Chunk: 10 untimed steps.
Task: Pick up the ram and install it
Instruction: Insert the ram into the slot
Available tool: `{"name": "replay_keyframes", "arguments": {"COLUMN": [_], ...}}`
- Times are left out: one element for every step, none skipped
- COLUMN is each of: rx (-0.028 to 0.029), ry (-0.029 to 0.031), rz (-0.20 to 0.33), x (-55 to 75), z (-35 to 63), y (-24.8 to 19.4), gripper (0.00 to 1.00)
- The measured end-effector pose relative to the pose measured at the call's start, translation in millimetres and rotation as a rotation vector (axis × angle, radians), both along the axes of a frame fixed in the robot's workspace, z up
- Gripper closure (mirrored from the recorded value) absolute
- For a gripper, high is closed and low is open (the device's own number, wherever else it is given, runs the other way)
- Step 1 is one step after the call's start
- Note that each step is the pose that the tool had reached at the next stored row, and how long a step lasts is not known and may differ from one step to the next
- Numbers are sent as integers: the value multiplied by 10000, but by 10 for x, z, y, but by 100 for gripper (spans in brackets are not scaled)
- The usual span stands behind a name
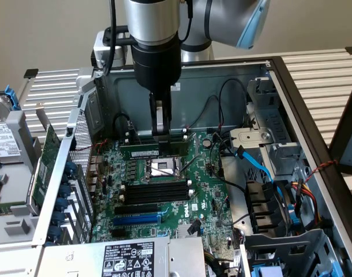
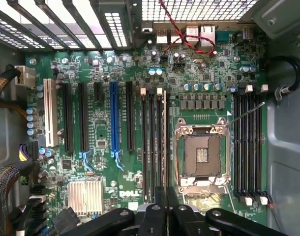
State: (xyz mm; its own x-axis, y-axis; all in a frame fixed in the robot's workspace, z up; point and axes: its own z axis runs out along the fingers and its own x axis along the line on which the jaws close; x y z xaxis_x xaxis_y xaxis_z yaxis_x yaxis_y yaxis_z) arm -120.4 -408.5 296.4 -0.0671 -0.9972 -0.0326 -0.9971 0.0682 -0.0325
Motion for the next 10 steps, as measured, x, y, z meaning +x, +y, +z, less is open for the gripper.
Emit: {"name": "replay_keyframes", "arguments": {"rx": [0,1,1,0,0,-1,1,-1,-1,1], "ry": [0,-1,0,0,0,1,0,1,1,0], "rz": [9,17,25,33,40,47,51,57,59,62], "x": [-2,-4,-5,-5,-5,-6,-6,-6,-6,-6], "z": [-18,-37,-55,-73,-91,-109,-123,-130,-136,-142], "y": [0,0,0,0,0,0,-1,-8,-15,-20], "gripper": [88,88,88,88,88,88,88,88,88,88]}}
